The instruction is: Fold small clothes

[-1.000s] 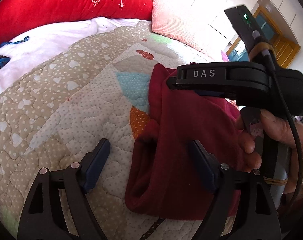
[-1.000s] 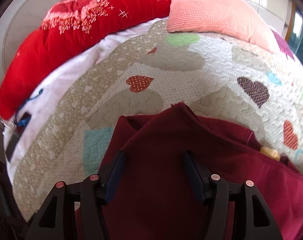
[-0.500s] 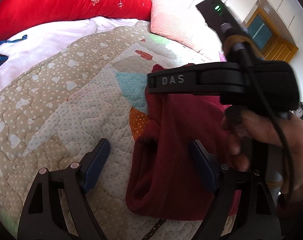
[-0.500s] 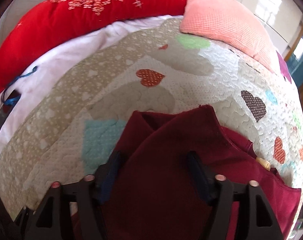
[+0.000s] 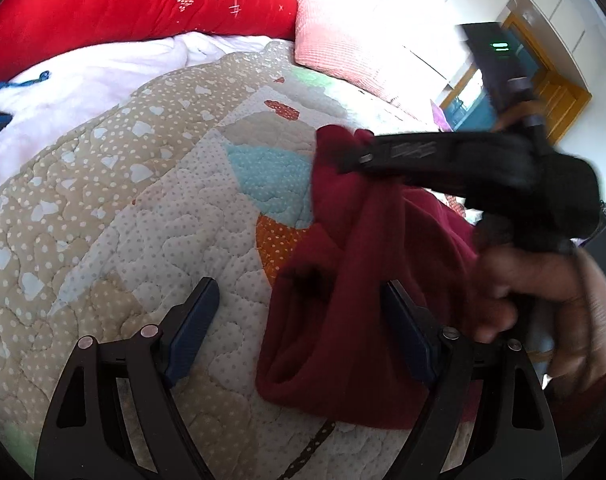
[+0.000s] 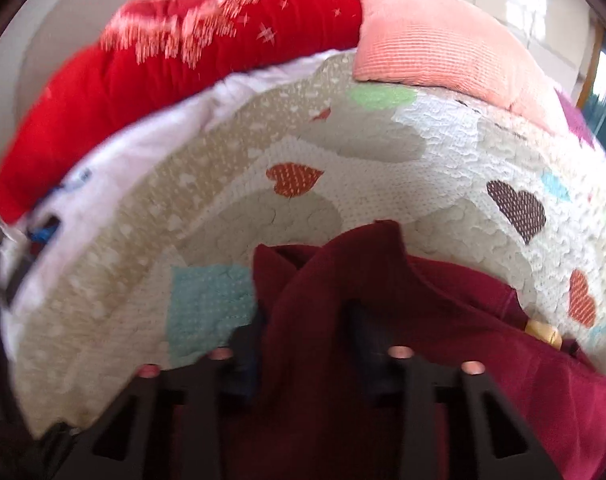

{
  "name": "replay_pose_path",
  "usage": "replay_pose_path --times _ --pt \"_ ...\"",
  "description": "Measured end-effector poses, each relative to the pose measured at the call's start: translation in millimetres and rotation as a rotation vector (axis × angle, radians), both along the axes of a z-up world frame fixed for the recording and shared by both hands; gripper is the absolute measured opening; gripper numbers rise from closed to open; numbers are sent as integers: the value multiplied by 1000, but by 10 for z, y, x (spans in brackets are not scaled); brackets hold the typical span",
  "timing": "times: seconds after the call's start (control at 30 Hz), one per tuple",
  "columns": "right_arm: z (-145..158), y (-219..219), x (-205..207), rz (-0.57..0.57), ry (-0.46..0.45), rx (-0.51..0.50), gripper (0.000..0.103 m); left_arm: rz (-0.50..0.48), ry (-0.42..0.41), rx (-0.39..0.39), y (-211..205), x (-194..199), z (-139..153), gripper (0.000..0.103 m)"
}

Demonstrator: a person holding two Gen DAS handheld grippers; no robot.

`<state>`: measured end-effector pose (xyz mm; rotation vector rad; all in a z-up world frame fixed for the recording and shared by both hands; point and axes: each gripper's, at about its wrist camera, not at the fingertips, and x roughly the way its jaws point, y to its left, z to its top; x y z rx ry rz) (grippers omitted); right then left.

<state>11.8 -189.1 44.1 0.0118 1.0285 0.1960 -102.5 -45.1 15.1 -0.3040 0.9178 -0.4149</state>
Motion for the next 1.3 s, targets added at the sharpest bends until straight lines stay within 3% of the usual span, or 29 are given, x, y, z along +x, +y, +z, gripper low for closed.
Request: replay_pose_path --times 0.03,0.27,0.3,0.33,0.37,0.47,0.7,0.93,1.13,1.23,1.3 --pt "60 -65 -28 -1 -5 45 15 -12 -2 14 -15 -2 14 83" --pt "287 -268 -238 -19 -60 176 13 -56 -9 21 -116 33 39 82" --pt "285 -289 -250 -23 -61 187 13 -72 -11 11 -126 15 44 75" --pt "286 -314 -260 -29 -61 201 13 -89 -6 3 -141 11 47 53" --pt "292 -339 -274 -34 -64 217 13 -107 1 -7 -160 -4 60 41" --pt "327 -416 -331 -38 -73 258 12 -116 -31 5 -223 -80 175 26" --pt "630 -819 -603 -72 -152 375 12 -212 -154 -6 -555 -391 743 22" --pt "1010 -1595 -1097 -145 -270 456 12 -408 -247 14 -1371 -744 1138 21" --pt "939 -2402 -1591 -277 -305 490 11 -562 -234 83 -2184 -954 930 21" --pt "657 -2708 -1707 -355 -252 511 14 -591 -173 151 -2504 -986 622 20" --pt "372 -2889 -1733 -427 -167 503 18 -603 -162 184 -2558 -1002 503 20"
